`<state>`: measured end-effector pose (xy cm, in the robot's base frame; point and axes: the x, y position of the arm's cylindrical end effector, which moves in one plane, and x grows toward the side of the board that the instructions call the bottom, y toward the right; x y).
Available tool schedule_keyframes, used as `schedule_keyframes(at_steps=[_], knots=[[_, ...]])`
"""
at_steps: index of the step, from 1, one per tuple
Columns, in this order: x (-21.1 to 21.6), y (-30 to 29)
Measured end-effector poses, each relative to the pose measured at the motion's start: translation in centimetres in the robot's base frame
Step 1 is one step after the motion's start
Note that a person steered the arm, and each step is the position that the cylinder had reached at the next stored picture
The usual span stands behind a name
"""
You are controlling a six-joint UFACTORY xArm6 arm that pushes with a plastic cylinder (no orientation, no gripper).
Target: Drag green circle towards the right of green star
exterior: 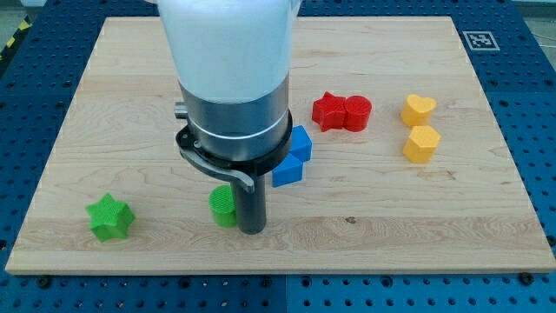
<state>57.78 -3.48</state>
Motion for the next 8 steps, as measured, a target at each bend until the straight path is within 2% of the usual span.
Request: schedule_keyframes(at_steps=[3, 8], knots=[[-2.2, 0.6], [-2.1, -4.1]])
